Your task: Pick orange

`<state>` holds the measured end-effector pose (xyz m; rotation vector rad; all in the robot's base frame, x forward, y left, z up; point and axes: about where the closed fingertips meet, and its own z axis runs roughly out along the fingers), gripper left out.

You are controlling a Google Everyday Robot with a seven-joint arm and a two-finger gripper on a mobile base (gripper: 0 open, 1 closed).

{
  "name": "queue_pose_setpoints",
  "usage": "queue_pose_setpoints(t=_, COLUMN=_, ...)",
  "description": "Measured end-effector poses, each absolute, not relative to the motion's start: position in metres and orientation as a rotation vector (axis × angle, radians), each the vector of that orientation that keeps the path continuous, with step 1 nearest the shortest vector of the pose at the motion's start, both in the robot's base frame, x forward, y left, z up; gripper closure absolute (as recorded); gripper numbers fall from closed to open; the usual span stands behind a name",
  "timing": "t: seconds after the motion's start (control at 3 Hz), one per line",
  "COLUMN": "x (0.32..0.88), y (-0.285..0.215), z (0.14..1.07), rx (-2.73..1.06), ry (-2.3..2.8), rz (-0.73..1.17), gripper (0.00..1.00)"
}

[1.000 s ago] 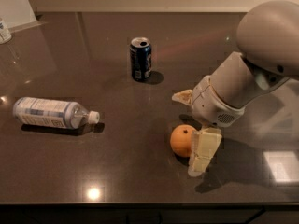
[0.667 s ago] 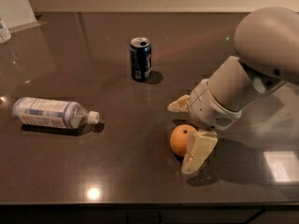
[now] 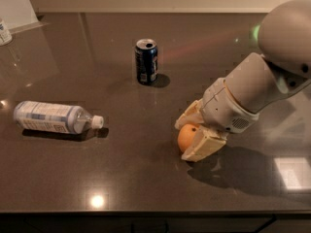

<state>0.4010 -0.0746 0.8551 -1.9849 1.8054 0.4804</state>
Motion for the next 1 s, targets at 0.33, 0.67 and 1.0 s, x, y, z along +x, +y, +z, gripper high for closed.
queue_pose_setpoints(t=0.33, x=0.404, y=-0.078, z=0.871, rx=-1.944, ry=1.802, rz=0.492, gripper=0.87)
queue_pose_setpoints(t=0.67, x=0.414, y=-0.074, z=0.896, rx=-1.896, ry=1.8, rz=0.496, gripper=1.0)
queue_pose_setpoints(t=1.0, x=0.443, y=-0.063, z=0.974, rx=-1.816, ry=1.787, rz=0.438, gripper=1.0)
